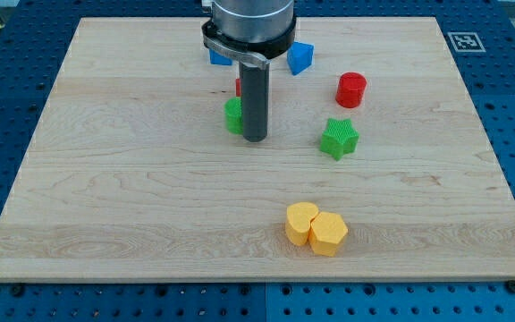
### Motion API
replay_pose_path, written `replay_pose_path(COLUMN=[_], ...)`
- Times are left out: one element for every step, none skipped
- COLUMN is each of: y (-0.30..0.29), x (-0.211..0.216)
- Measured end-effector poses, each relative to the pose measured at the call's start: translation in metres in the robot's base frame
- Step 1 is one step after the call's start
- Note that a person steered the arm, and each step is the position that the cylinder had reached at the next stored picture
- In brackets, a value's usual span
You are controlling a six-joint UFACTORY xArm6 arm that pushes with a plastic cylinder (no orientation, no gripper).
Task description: Push the green circle left a bit
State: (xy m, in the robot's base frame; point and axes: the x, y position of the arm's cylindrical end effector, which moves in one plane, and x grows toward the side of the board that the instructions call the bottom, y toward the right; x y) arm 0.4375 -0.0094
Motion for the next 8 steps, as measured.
replay_pose_path(y=[0.007, 0.021, 0.028, 0.025, 0.005, -0.021, -0.039, -0.062], x=[-0.002, -0.002, -0.002, -0.01, -0.027, -0.031, -0.031, -0.031])
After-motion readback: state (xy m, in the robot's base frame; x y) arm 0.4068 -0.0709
